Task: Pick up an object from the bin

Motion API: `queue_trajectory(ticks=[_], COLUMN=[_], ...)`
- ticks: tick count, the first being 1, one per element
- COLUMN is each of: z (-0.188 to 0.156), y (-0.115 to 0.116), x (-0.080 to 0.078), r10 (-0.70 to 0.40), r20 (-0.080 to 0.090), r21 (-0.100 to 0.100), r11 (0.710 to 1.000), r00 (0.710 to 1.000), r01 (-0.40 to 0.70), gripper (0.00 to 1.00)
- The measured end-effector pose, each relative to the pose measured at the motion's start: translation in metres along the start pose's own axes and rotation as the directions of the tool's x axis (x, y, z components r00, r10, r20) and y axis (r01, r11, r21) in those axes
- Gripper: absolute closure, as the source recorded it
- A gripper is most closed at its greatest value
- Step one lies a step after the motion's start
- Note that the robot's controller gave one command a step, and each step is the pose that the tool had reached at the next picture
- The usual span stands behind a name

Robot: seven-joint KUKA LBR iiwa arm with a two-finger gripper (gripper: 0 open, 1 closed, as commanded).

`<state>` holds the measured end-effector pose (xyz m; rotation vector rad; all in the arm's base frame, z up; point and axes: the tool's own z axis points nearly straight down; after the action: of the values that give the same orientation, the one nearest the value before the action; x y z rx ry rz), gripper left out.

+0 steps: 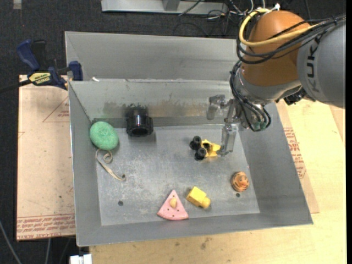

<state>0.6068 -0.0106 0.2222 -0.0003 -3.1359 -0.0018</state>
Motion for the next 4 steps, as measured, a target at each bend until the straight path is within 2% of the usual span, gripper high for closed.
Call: queue_trajectory(ticks=[1,2,3,4], z=[-0.005,0.042,0.103,0.141], y=[0.000,-0.007,-0.014,-0.023], x=[-0.001,-0.002,-0.001,-0.032], r10=[0.000,-0.031,-0.139,0.032], r20=[0.008,0.015,0.012,0.020], r21=[0.000,0.001,0.002,-0.001], r11=[1.000,1.000,0.990,0.999], r00=[1.000,0.999,0.990,0.999], r01=[0.000,0.031,0.139,-0.032], gripper=[0.00,0.00,0.00,1.00])
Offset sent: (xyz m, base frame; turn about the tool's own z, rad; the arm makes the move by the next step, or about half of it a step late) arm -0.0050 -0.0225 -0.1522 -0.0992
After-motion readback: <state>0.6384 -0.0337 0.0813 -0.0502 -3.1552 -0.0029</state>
